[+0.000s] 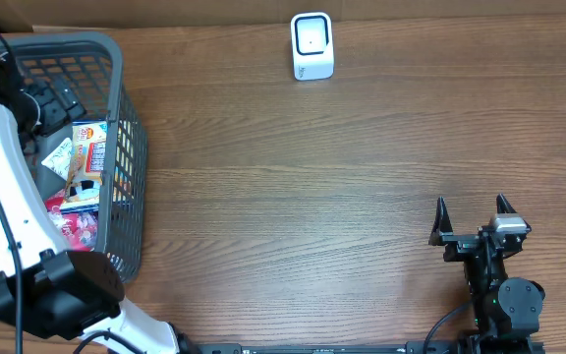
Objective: Scan the item barcode
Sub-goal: 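Grasp the orange-and-white snack bag with the left gripper and lift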
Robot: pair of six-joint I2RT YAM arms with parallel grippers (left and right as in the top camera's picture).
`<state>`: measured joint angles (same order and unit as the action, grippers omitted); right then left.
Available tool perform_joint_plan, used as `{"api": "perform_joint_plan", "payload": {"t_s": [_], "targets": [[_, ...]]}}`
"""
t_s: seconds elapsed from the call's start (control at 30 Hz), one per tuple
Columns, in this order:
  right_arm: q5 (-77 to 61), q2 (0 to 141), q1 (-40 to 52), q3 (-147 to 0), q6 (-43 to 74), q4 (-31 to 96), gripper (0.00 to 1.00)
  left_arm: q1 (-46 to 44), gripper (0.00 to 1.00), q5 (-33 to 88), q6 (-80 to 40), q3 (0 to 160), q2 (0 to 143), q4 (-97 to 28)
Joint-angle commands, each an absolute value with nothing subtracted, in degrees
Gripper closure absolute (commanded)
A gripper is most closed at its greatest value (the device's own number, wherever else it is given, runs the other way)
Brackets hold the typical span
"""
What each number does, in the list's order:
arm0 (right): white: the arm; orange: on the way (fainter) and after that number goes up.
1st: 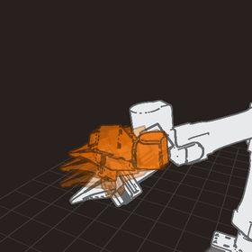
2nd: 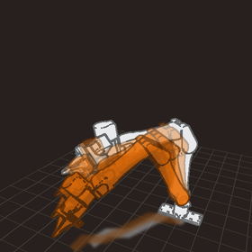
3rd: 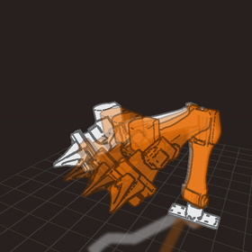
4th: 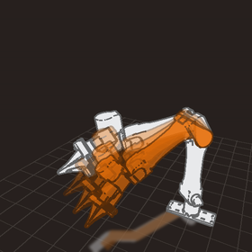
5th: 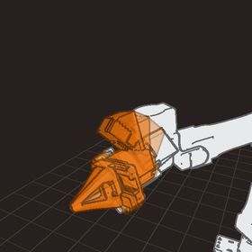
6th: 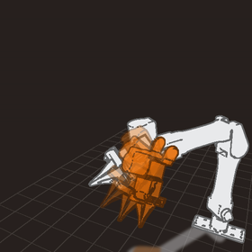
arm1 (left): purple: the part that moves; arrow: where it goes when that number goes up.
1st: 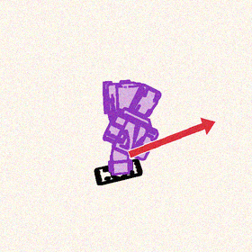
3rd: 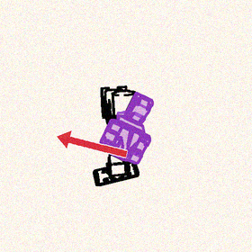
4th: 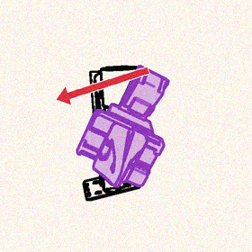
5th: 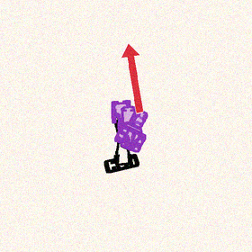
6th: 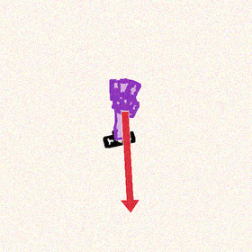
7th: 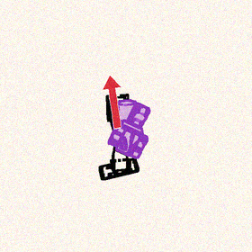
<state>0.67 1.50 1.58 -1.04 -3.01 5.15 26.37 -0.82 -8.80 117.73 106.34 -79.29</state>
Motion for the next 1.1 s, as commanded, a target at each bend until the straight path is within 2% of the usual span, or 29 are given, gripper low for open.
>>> {"api": "perform_joint_plan", "payload": {"t_s": [0.0, 0.27, 0.7, 0.73, 0.87, 0.9, 0.93, 1.07], "targets": [[1.2, 1.1, 1.5, -0.5, -2.8, 4.7, 0.0, 26.7, 0.0, -0.6, -4.2, 111.4, 107.9, -74.6], [1.2, 1.1, 1.5, -0.5, -2.8, 4.7, 0.0, 26.5, 0.0, -0.1, 0.1, 97.1, 107.9, -63.8], [1.2, 1.1, 1.5, -0.5, -2.8, 4.7, 0.0, 28.0, 0.0, -0.2, 0.0, 78.4, 107.9, -50.6], [1.2, 1.1, 1.5, -0.5, -2.8, 4.7, 0.0, 28.0, 0.09, -0.2, 0.0, 77.8, 107.9, -50.0], [1.2, 1.1, 1.5, -0.5, -2.8, 4.7, 0.0, 28.1, 0.82, -0.1, -0.5, 76.5, 107.9, -48.1], [1.2, 1.1, 1.5, -0.5, -2.8, 4.7, 0.0, 28.1, 0.93, -0.1, -1.0, 76.5, 107.9, -47.9], [1.2, 1.1, 1.5, -0.5, -2.8, 4.7, 0.0, 28.1, 0.96, -0.2, -1.8, 76.6, 107.9, -47.9], [1.2, 1.1, 1.5, -0.5, -2.8, 4.7, 0.0, 28.1, 0.96, -0.2, -2.5, 78.0, 107.9, -48.8]]}}
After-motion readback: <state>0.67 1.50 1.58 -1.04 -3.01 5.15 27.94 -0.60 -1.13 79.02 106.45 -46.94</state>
